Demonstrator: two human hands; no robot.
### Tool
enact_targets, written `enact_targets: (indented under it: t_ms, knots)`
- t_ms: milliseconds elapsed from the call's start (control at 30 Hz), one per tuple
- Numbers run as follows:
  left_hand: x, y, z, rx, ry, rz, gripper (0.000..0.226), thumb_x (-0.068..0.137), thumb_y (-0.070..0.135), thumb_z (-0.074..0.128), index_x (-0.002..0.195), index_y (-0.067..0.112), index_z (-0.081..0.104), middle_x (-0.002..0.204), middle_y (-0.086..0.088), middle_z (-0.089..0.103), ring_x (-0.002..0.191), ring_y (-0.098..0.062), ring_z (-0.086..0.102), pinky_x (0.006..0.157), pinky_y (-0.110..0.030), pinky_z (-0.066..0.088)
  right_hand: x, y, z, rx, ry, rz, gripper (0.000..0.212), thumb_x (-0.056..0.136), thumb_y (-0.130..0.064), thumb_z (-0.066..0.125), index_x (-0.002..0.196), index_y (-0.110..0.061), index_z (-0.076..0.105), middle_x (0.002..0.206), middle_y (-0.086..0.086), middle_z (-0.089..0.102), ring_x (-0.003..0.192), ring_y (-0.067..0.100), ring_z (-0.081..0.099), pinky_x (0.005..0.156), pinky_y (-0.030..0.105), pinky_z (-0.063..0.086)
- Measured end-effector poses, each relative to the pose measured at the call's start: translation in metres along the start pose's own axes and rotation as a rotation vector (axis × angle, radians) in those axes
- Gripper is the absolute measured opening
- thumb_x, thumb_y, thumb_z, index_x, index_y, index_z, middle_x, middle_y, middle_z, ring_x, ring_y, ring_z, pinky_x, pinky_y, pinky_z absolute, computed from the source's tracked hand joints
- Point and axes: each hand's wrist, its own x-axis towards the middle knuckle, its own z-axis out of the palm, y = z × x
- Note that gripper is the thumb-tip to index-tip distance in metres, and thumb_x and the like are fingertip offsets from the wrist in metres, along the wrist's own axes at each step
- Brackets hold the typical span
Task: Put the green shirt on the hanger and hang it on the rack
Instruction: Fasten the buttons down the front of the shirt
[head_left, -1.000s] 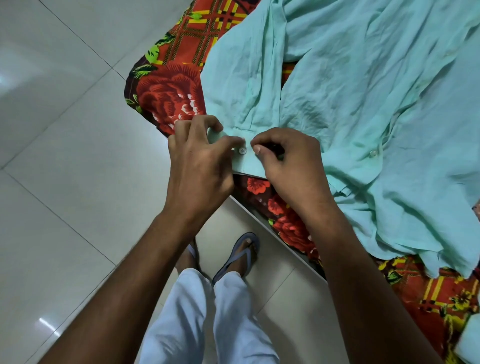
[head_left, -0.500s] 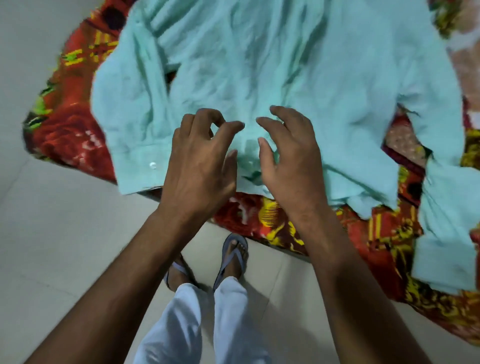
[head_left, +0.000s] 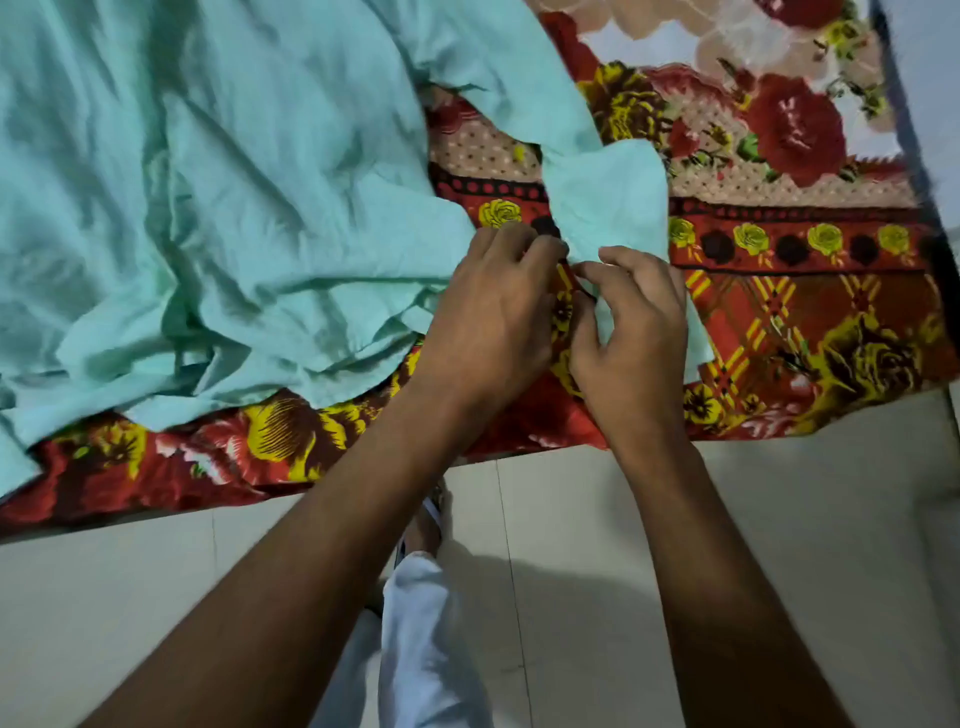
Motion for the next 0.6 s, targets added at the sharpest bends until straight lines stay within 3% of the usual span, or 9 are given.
enact_targets:
  t_ms: [100,233,333,400,433,533,600]
  knots:
    - [0.003,0.021,0.033,-0.041,-0.085,0.045,0.041,0.078,0.002,0.057,0.118,-0.001,0.066,0.109,-0.02,0.063,0.101,-0.041,0.057,0.083,-0.051,0.049,-0.015,0.028,-0.015,-0.041,0.033,0.141,0.034,0.088,-0.006,0.066,0.122,-0.008,0.07,0.131,0.012,0.06,0.128,0.03,0.051,0.106,0.031,0.043]
    - [0.002,0.042,0.072,-0.108,-0.169,0.039,0.042,0.079,0.0,0.066,0.12,0.001,0.065,0.113,-0.019,0.064,0.106,-0.039,0.059,0.089,-0.048,0.05,-0.029,0.057,-0.027,-0.121,0.073,0.41,0.058,0.086,-0.026,0.074,0.14,-0.014,0.056,0.139,0.01,0.054,0.131,0.028,0.046,0.108,0.037,0.038]
    - [0.003,0.054,0.098,-0.155,-0.196,0.027,0.038,0.081,0.004,0.065,0.119,0.002,0.066,0.111,-0.017,0.065,0.104,-0.037,0.061,0.087,-0.045,0.05,-0.038,0.078,-0.031,0.064,0.133,0.542,0.041,0.088,-0.025,0.076,0.126,-0.014,0.065,0.112,-0.003,0.067,0.11,0.015,0.059,0.097,0.036,0.05]
    - [0.003,0.06,0.108,-0.192,-0.149,0.005,0.028,0.084,0.01,0.064,0.111,0.002,0.068,0.104,-0.015,0.068,0.097,-0.034,0.063,0.083,-0.043,0.049,-0.041,0.084,-0.034,0.235,0.146,0.553,0.019,0.09,-0.019,0.074,0.108,-0.013,0.073,0.091,-0.013,0.067,0.088,0.0,0.064,0.083,0.03,0.055]
    - [0.003,0.064,0.111,-0.233,-0.11,-0.03,0.024,0.088,0.016,0.064,0.107,0.003,0.069,0.1,-0.013,0.07,0.093,-0.03,0.065,0.08,-0.041,0.05,-0.044,0.085,-0.035,0.275,0.145,0.539,0.013,0.092,-0.018,0.073,0.104,-0.013,0.074,0.089,-0.012,0.068,0.086,0.001,0.065,0.08,0.027,0.054]
    - [0.006,0.078,0.109,-0.336,-0.058,-0.255,0.036,0.093,0.046,0.067,0.096,0.011,0.071,0.086,0.001,0.071,0.08,-0.012,0.066,0.069,-0.025,0.05,-0.052,0.087,-0.034,0.132,0.139,0.41,0.017,0.088,-0.009,0.069,0.105,-0.01,0.074,0.11,0.001,0.068,0.105,0.021,0.058,0.087,0.023,0.042]
    - [0.011,0.079,0.105,-0.383,-0.072,-0.363,0.038,0.09,0.05,0.071,0.091,0.012,0.072,0.079,0.005,0.071,0.073,-0.007,0.067,0.065,-0.022,0.052,-0.058,0.087,-0.033,0.122,0.09,0.298,0.027,0.085,-0.004,0.065,0.11,-0.005,0.074,0.117,0.006,0.066,0.11,0.025,0.053,0.092,0.025,0.042]
